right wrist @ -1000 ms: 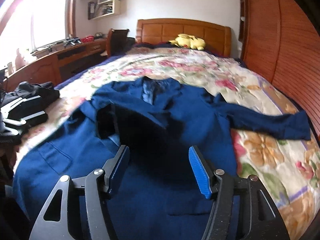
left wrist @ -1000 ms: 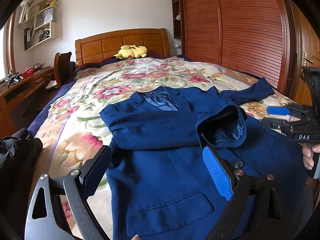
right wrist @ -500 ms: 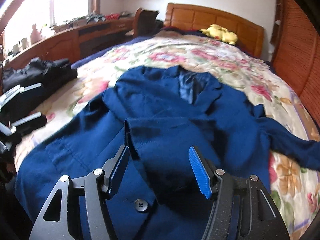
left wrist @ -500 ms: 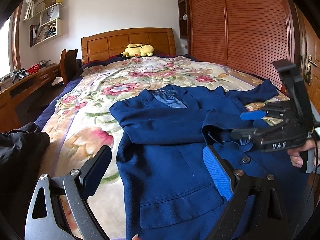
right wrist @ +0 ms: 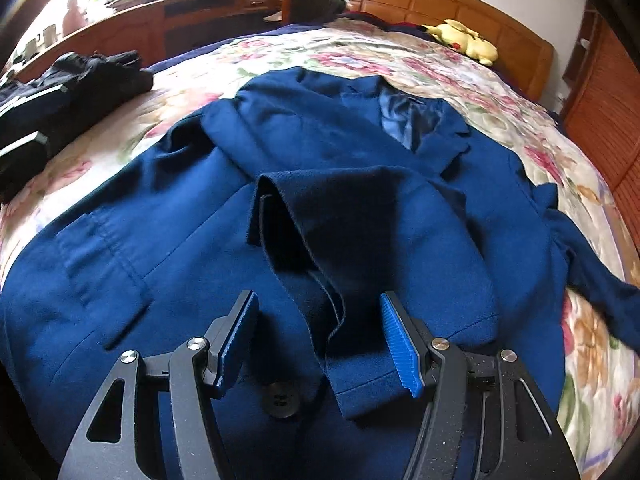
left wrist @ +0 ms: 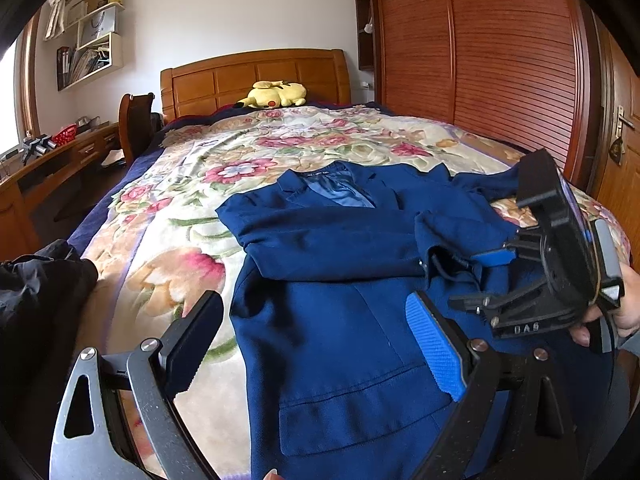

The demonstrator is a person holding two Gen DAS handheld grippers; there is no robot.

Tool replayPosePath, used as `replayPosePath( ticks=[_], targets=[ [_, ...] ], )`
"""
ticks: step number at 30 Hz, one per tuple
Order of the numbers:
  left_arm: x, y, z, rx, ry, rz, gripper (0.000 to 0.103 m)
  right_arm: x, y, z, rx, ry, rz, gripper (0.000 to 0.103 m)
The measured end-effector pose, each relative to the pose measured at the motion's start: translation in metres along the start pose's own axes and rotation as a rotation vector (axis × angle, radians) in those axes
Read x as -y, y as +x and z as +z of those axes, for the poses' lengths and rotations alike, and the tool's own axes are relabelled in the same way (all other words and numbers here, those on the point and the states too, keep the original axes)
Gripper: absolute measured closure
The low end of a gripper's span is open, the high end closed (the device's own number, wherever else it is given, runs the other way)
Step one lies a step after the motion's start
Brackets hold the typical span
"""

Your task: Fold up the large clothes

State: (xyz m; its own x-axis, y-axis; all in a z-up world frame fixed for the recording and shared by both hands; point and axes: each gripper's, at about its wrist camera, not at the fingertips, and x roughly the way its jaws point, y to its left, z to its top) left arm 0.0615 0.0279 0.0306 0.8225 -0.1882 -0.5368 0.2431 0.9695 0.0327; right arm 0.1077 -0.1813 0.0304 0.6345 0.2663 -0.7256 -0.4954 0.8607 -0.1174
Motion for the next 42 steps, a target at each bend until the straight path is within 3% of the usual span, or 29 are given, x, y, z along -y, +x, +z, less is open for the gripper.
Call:
replayPosePath(
  ticks=[1, 3, 5, 15, 19, 25, 35, 42],
  targets=[
    [0.000, 0.001, 0.000, -0.002, 0.000, -0.002, 0.010, 0.003, -0.001, 0.001, 0.020, 0.015, 0.004, 0.047],
    [0.002, 0.002, -0.001, -0.007, -0.002, -0.006, 0.010, 0.014, -0.007, 0.002, 0.070, 0.068, 0.053, 0.094],
    [0.005, 0.004, 0.000, -0.010, -0.001, -0.012, 0.010, 0.030, -0.016, 0.001, 0.130, 0.131, 0.060, 0.098],
    [0.030, 0.016, 0.006, -0.015, 0.016, -0.052, 0.010, 0.096, -0.058, -0.025, 0.275, 0.306, -0.069, 0.099],
    [0.045, 0.019, 0.011, -0.001, 0.025, -0.077, 0.010, 0.120, -0.064, -0.040, 0.300, 0.375, -0.063, 0.099],
    [0.059, 0.034, 0.010, -0.029, 0.058, -0.082, 0.010, 0.135, -0.079, -0.063, 0.292, 0.431, -0.107, 0.099],
    [0.058, 0.034, 0.006, -0.030, 0.062, -0.090, 0.010, 0.143, -0.090, -0.087, 0.196, 0.478, -0.174, 0.099],
    [0.056, 0.042, 0.006, -0.043, 0.057, -0.105, 0.010, 0.140, -0.106, -0.093, 0.246, 0.488, -0.193, 0.095]
  ],
)
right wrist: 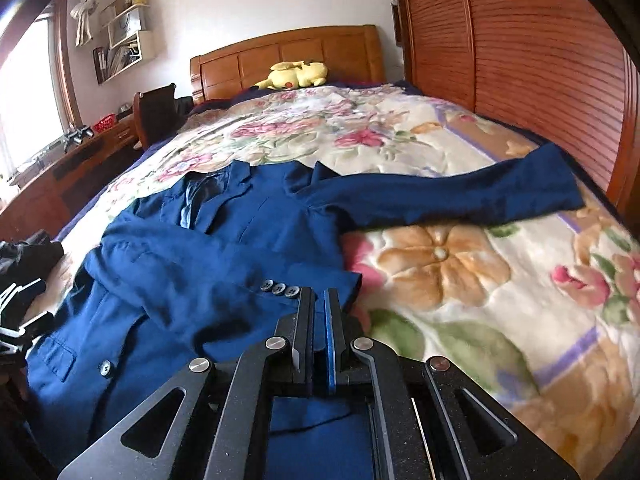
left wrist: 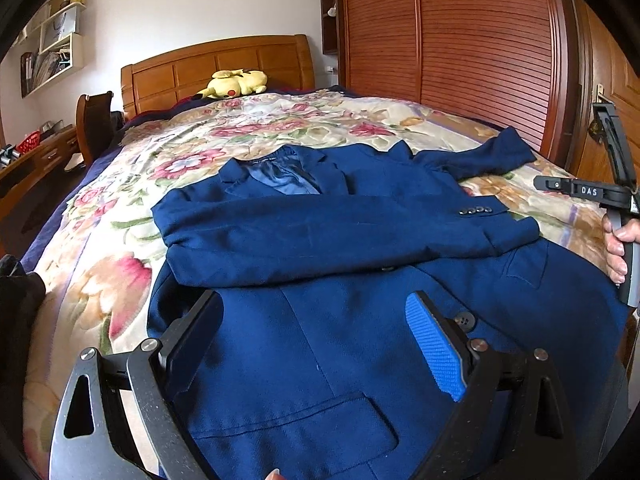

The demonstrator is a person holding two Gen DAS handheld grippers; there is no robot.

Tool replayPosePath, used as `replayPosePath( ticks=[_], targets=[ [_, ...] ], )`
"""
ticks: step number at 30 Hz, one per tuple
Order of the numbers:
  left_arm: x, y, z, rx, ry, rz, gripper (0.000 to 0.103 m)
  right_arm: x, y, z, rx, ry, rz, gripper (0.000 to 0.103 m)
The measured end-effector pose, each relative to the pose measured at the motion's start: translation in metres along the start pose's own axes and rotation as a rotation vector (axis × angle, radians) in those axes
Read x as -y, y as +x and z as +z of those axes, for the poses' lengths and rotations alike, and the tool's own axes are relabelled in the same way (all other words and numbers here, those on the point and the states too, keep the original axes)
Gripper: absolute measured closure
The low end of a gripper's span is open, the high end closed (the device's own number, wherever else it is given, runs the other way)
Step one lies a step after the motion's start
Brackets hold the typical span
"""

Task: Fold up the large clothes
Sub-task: 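Lay the sleeve flat on the jacket and open the right tool, then move the right tool to the outstretched sleeve cuff and close on it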

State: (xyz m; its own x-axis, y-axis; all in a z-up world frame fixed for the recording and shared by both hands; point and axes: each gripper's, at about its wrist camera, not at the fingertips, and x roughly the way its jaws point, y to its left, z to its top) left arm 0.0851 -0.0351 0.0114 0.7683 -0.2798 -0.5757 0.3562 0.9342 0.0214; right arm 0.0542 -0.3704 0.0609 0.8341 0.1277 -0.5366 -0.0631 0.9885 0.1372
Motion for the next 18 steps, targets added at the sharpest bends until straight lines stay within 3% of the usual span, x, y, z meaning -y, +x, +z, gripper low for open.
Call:
replayPosePath(
  ticks=[5, 7, 9, 11, 18],
  targets=[
    [0.003, 0.004, 0.006, 0.015, 0.000, -0.019, 0.010, -0.006, 0.013, -0.006, -0.022, -0.054, -0.019, 0.090],
    [0.006, 0.006, 0.010, 0.027, -0.004, -0.021, 0.010, -0.007, 0.021, -0.006, -0.032, -0.058, -0.017, 0.082],
    [0.007, 0.005, 0.014, 0.060, -0.014, -0.006, 0.010, -0.005, 0.029, -0.006, -0.040, -0.061, -0.019, 0.060],
    [0.008, 0.004, 0.018, 0.083, -0.027, -0.006, 0.010, 0.000, 0.035, -0.004, -0.039, -0.060, -0.031, 0.053],
    [0.016, 0.008, 0.028, 0.120, -0.049, -0.020, 0.010, 0.020, 0.043, 0.005, -0.031, -0.091, -0.079, 0.053]
  ],
)
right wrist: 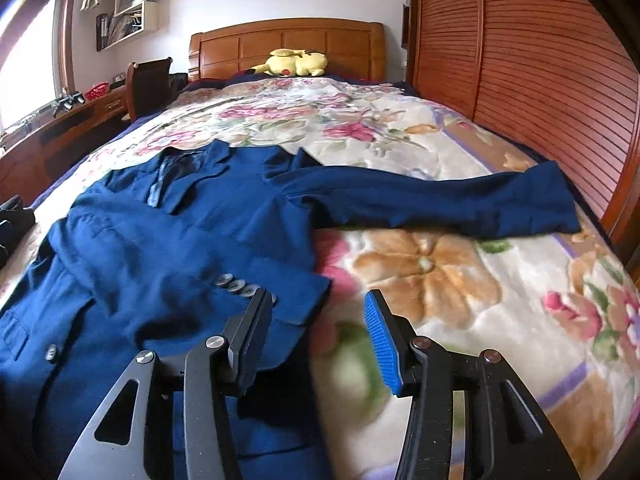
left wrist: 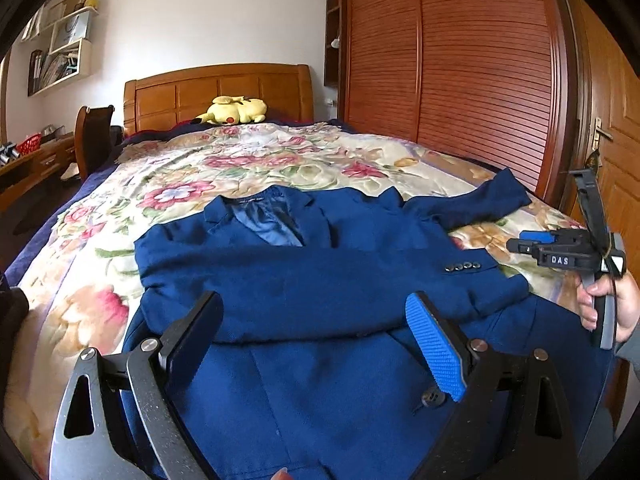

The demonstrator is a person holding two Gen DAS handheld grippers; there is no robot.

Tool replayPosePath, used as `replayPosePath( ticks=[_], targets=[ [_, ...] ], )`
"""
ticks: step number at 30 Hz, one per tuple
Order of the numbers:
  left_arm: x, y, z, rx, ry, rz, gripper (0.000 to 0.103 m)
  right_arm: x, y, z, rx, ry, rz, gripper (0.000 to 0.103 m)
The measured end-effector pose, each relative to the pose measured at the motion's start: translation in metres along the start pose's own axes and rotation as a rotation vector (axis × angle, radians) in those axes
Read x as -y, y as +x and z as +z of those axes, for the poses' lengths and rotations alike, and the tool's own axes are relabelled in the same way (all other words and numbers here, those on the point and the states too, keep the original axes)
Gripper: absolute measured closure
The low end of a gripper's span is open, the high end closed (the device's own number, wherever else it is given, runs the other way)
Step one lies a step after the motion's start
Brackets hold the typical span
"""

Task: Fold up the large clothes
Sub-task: 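Move the right tool to the outstretched sleeve cuff and close on it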

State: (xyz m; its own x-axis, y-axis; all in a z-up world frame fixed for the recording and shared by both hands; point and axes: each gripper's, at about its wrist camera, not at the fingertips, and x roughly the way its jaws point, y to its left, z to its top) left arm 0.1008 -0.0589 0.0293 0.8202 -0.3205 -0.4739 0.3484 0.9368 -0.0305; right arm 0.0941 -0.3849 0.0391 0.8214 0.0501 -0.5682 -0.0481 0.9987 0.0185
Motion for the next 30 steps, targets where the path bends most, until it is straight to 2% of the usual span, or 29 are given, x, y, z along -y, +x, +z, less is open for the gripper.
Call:
replayPosePath(
  ticks=[9, 13, 16, 22, 30],
  targets=[
    [0.024, 0.009, -0.004, -0.008, 0.075, 0.014, 0.010, 0.060, 0.022, 0.005, -0.021, 0.046, -0.087, 0.053],
    [0.031, 0.012, -0.004, -0.015, 0.070, -0.003, 0.010, 0.091, 0.032, 0.006, -0.038, 0.095, -0.120, 0.053],
    [0.036, 0.013, -0.005, -0.014, 0.077, 0.018, 0.010, 0.115, 0.040, 0.010, -0.047, 0.126, -0.141, 0.052],
    [0.035, 0.014, -0.002, -0.004, 0.032, 0.016, 0.010, 0.148, 0.055, 0.027, -0.047, 0.147, -0.214, 0.052],
    [0.040, 0.020, -0.001, 0.017, 0.013, 0.038, 0.010, 0.195, 0.086, 0.054, -0.039, 0.223, -0.266, 0.052]
  ],
)
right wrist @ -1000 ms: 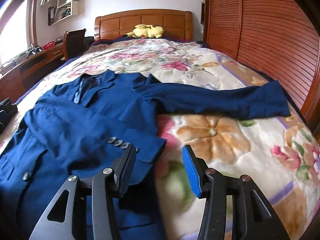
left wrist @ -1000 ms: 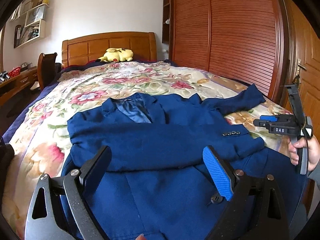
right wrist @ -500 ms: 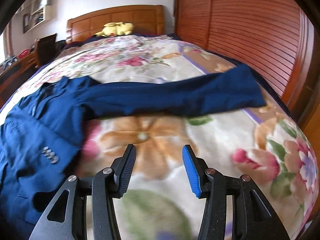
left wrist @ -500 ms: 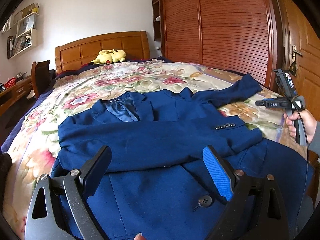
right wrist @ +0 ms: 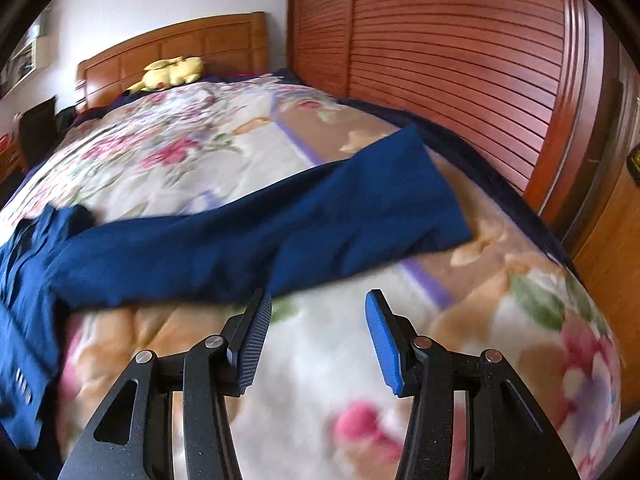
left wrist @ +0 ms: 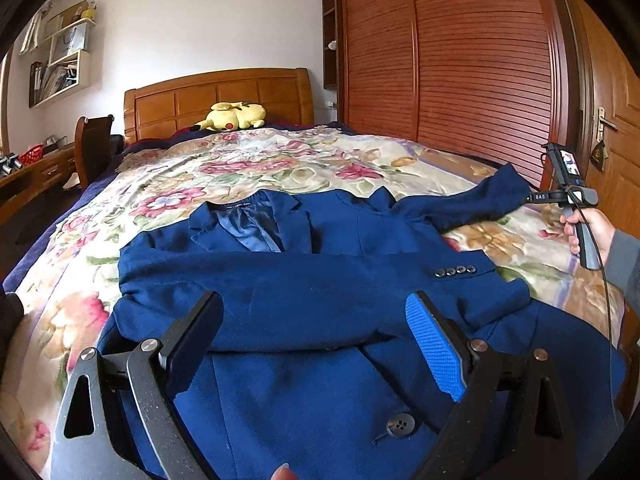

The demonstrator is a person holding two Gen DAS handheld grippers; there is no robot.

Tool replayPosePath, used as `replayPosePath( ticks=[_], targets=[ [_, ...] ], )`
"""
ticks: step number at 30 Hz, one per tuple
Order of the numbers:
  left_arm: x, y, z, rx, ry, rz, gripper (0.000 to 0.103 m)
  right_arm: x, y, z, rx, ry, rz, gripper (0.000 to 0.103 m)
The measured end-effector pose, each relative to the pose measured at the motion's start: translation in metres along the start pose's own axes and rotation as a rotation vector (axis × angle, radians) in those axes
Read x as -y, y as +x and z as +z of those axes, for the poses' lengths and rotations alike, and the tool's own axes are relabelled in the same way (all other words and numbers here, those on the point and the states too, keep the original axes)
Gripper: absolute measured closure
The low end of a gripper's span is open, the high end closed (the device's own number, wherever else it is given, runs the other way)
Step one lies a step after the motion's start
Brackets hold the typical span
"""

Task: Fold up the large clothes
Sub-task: 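Move the right tool to the outstretched sleeve cuff and close on it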

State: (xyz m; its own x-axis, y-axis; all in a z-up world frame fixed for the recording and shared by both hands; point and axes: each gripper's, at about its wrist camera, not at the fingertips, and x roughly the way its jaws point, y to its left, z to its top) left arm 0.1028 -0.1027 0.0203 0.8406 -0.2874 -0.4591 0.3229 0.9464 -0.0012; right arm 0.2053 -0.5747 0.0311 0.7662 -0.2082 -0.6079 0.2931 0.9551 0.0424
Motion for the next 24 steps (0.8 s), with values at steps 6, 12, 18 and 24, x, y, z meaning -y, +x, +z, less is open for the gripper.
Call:
replayPosePath(
  ticks=[6, 12, 18, 24],
  targets=[
    [0.001, 0.008, -0.004, -0.016, -0.007, 0.009, 0.010, 0.020, 0.024, 0.019, 0.018, 0.063, -0.064, 0.052],
    [-0.001, 0.012, -0.007, -0.033, -0.021, 0.004, 0.010, 0.038, 0.043, 0.028, -0.010, 0.084, -0.103, 0.044],
    [0.001, 0.014, -0.009, -0.042, -0.010, 0.001, 0.010, 0.056, 0.067, 0.027, -0.062, 0.153, -0.132, 0.042],
    [0.000, 0.015, -0.009, -0.048, -0.017, -0.002, 0.010, 0.052, 0.082, 0.031, -0.081, 0.158, -0.122, 0.042]
  ],
)
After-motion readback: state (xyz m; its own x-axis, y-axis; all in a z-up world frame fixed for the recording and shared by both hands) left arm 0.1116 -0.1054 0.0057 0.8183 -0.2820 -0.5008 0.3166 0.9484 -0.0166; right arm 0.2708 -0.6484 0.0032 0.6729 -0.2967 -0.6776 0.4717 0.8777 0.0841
